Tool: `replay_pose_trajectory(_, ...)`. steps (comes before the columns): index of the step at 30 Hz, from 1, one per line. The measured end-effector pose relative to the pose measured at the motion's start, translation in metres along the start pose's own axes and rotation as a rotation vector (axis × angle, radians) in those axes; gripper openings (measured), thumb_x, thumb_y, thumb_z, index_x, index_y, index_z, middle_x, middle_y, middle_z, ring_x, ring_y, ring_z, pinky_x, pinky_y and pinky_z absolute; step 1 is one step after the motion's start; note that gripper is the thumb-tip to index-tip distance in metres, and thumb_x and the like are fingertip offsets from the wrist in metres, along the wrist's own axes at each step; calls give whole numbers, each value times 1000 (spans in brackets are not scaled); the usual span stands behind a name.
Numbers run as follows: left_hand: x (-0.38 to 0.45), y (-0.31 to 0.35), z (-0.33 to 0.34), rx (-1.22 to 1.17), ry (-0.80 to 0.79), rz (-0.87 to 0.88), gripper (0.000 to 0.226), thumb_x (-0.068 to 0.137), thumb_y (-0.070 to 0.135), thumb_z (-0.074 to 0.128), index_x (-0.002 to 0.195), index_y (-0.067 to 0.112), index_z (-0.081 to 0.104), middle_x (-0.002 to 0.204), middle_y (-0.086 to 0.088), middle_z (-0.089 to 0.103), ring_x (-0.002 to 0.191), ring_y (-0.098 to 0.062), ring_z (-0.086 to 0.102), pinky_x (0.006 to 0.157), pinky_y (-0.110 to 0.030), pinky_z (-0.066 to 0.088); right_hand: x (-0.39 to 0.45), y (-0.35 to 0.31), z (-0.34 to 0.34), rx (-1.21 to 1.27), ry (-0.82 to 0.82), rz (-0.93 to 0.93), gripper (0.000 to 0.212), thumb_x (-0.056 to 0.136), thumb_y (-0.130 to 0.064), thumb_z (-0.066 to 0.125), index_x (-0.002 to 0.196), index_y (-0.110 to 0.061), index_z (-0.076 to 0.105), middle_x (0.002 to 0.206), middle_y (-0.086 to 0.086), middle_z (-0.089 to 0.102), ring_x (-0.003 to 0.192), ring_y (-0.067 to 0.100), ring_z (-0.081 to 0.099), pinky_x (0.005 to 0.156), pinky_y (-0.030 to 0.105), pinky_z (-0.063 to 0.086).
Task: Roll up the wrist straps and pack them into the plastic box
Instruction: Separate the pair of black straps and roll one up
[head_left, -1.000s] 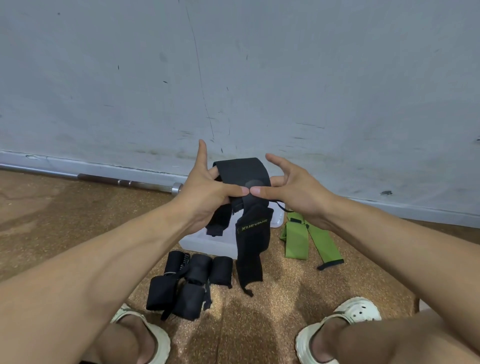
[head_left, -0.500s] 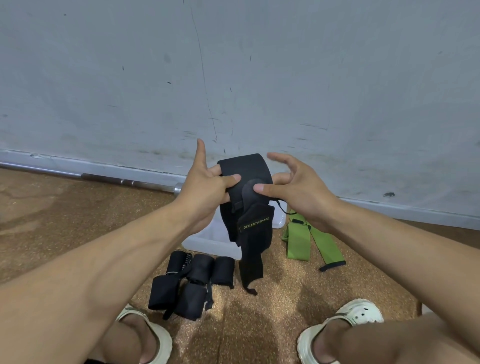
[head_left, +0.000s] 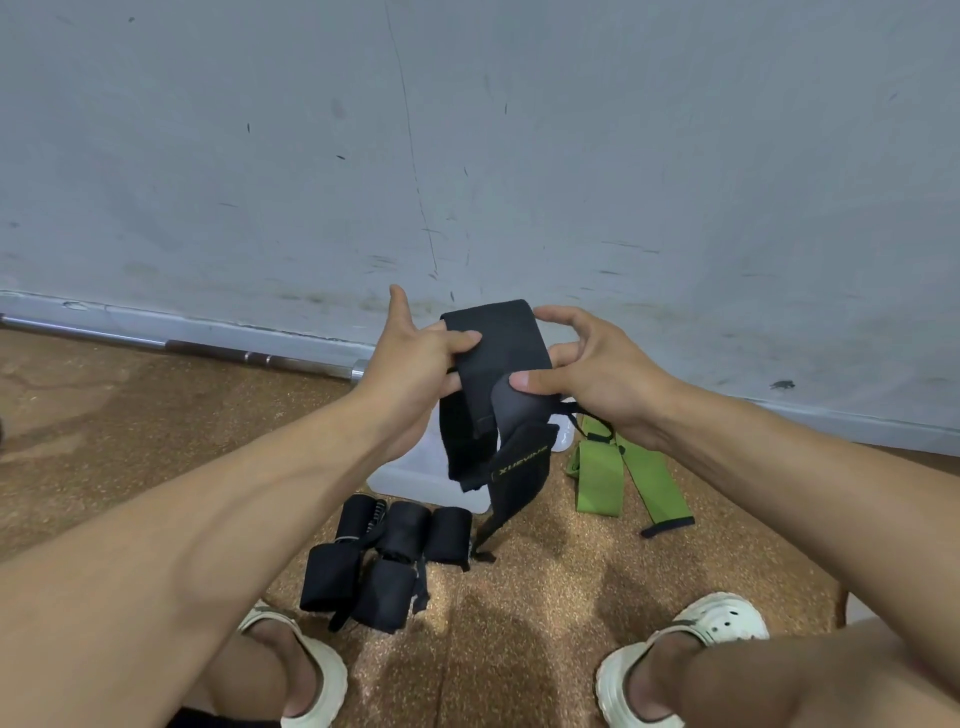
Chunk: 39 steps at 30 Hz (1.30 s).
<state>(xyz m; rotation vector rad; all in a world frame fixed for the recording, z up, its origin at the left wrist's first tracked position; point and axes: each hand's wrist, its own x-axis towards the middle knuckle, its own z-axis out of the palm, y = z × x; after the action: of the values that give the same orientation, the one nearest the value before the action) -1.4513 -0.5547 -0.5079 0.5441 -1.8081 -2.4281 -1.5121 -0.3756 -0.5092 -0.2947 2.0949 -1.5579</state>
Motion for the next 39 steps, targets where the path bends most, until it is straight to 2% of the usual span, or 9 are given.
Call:
replay_pose_trajectory(5,1,0,-5,-7,30,13,106,99,-5,55,156,35,-24,118,-4,74,100,-20,74,87,-39,62,-6,4,1,-192,-24,-72,91,80,-12,87,153,-27,34,95,4,80,88,22,77,91,31,56)
replay_pose_trajectory(8,3,-1,-5,-17,48,18,105,100,-6,55,156,35,-23,118,-4,73,95,-18,75,82,-37,63,-5,4,4,-188,40,-167,98,77,-14,90,154,-32,30,97,0,78,83,22,76,79,24,54)
replay_pose_trajectory(12,5,1,-5,-18,95,1,108,97,-5,58,158,39,-20,123,-14,68,95,-26,64,98,-49,53,-4,9,3,-159,38,-129,87,88,-29,81,157,-31,27,96,-2,79,88,16,74,92,26,52)
replay_pose_trajectory(16,4,4,-5,-66,124,-40,108,96,0,62,158,37,-19,102,-4,74,84,-20,75,80,-41,62,-1,10,-1,-184,-57,-66,88,88,-22,80,159,-29,28,82,-4,76,77,11,70,79,13,51)
replay_pose_trajectory(19,6,8,-10,-74,159,-36,109,96,5,64,158,35,-20,99,-4,75,74,-17,76,82,-46,62,2,12,-5,-182,-227,78,92,85,-20,83,160,-25,30,93,2,75,84,17,69,77,20,52)
replay_pose_trajectory(24,8,10,-15,-67,203,-6,104,98,5,62,160,33,-16,119,-4,73,101,-25,74,90,-48,58,-2,24,-2,-288,-471,190,82,87,-22,79,157,-23,37,113,9,77,96,18,75,85,27,57)
replay_pose_trajectory(28,4,6,-10,-28,148,-8,98,97,7,66,163,28,-5,105,4,69,100,-21,74,79,-37,63,11,26,-10,-111,-317,217,90,77,-65,70,150,-19,47,123,6,74,109,19,73,107,44,52)
replay_pose_trajectory(31,-2,-1,-3,68,55,-49,100,95,11,70,164,28,0,101,6,73,95,-17,75,75,-31,60,23,22,-21,218,-241,246,100,78,-73,67,154,-13,40,124,9,74,113,23,72,99,42,53)
replay_pose_trajectory(39,-16,-15,4,357,-270,-163,106,94,9,70,162,28,-8,103,-4,79,98,-23,75,84,-35,60,21,5,-16,578,250,177,31,92,-11,74,118,4,67,121,21,73,100,29,74,88,43,61)
